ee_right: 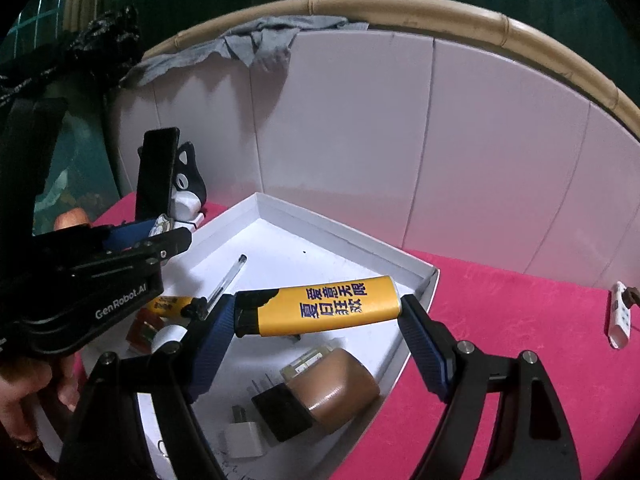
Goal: Organize rigid objects
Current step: 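Lower the badge and lighter into the tray and open both tools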
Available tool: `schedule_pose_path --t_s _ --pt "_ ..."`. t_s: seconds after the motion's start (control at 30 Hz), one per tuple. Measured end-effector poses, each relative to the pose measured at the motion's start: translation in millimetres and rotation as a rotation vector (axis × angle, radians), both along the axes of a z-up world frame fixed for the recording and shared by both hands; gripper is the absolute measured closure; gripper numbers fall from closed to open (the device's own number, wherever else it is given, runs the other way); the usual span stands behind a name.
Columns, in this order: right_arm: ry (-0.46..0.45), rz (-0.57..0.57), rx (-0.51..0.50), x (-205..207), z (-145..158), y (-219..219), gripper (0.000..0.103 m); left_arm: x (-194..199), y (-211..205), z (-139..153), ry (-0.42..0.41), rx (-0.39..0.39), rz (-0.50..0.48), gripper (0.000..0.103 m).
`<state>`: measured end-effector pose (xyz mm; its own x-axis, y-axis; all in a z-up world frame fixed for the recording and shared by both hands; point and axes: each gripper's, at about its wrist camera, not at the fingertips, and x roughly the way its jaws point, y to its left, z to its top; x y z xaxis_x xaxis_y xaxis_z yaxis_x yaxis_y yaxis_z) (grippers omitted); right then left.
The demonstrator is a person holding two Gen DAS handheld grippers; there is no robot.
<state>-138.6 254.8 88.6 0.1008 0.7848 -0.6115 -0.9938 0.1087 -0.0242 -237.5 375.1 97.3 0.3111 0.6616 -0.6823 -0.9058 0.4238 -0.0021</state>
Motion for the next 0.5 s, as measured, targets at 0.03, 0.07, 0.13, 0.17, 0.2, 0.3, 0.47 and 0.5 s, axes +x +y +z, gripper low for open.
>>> schedule_pose_path --t_s 0.03,0.07,0.13,0.17,0.2,0.3,0.47,0.5 --pt "0.002 -0.001 -0.004 0 -2 0 0.021 0 0 -1 0.003 -0.002 0.0 0.07" --pt "0.002 0.0 -0.005 1 -2 0 0.021 0 0 -1 0.003 -0.002 -0.001 0.07" --pt "0.002 -0.004 -0.003 2 -2 -2 0.021 -3 -2 2 -0.008 0.006 0.005 0.07" --pt "0.005 -0.007 0.001 2 -1 -3 0.021 -5 -3 4 -0.019 0.012 0.012 0.07" --pt "0.009 -0.01 0.005 4 0 -4 0.021 -7 -3 6 -0.029 0.019 0.018 0.07" --pt "0.008 -0.018 0.035 4 5 -9 0.021 -14 -11 17 -0.072 0.081 0.042 0.07" --pt "-0.026 0.005 0.05 -5 8 -8 0.021 -13 -19 29 -0.091 0.152 0.048 0.07" --pt "-0.031 0.009 0.044 -6 6 -6 0.021 -11 -17 28 -0.084 0.134 0.044 0.07"
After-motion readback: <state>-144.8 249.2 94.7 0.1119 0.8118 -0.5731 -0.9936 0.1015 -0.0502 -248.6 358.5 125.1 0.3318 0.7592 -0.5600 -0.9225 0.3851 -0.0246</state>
